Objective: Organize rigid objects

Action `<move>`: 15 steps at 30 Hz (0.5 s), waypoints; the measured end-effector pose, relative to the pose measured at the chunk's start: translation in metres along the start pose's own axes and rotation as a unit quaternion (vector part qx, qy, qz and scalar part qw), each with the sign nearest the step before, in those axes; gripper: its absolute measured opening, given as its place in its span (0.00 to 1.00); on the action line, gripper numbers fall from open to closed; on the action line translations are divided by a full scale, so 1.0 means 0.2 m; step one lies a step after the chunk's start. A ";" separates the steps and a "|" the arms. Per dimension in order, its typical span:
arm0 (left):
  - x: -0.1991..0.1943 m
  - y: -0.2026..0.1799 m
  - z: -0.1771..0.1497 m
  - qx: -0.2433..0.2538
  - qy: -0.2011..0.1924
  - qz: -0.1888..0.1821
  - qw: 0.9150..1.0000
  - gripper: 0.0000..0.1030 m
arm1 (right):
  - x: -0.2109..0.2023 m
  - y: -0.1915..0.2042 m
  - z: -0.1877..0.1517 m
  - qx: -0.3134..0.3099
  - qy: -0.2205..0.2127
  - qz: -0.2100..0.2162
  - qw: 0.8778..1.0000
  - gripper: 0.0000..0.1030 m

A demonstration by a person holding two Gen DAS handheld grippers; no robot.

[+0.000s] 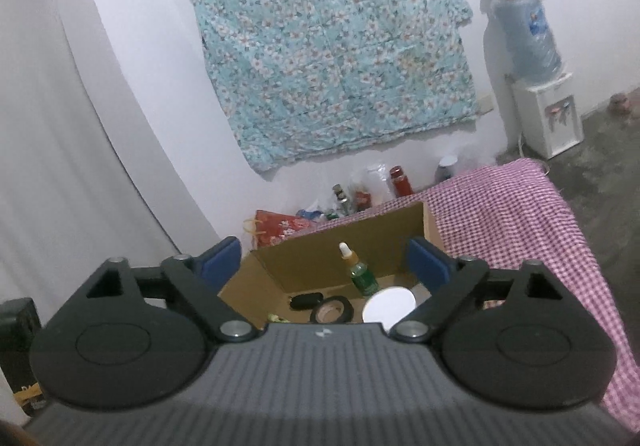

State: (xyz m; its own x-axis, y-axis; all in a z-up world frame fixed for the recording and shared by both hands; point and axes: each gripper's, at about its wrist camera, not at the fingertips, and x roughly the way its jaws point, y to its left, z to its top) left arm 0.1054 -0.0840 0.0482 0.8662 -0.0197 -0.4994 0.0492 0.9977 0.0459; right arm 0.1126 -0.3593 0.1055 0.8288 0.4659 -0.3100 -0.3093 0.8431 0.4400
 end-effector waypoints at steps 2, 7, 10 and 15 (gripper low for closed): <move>0.00 0.02 -0.02 -0.006 0.020 0.018 1.000 1.00 | -0.03 0.04 -0.05 -0.014 -0.001 -0.019 1.000 0.99; 0.04 0.09 -0.05 -0.064 0.056 -0.002 0.996 1.00 | -0.03 0.13 -0.17 -0.045 0.012 -0.082 0.995 0.99; 0.07 0.10 -0.07 -0.049 0.075 0.013 0.996 1.00 | 0.02 0.19 -0.21 -0.078 0.038 -0.119 0.989 0.99; 0.08 0.11 -0.06 -0.054 0.071 0.031 0.996 1.00 | 0.15 0.32 -0.29 -0.131 0.077 -0.153 0.976 0.99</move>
State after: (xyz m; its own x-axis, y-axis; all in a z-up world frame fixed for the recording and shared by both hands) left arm 0.1142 -0.0613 0.0315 0.7860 0.0447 -0.6166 -0.0630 0.9980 -0.0079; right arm 0.0905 -0.2755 0.0762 0.8269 0.1989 -0.5259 -0.1837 0.9796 0.0816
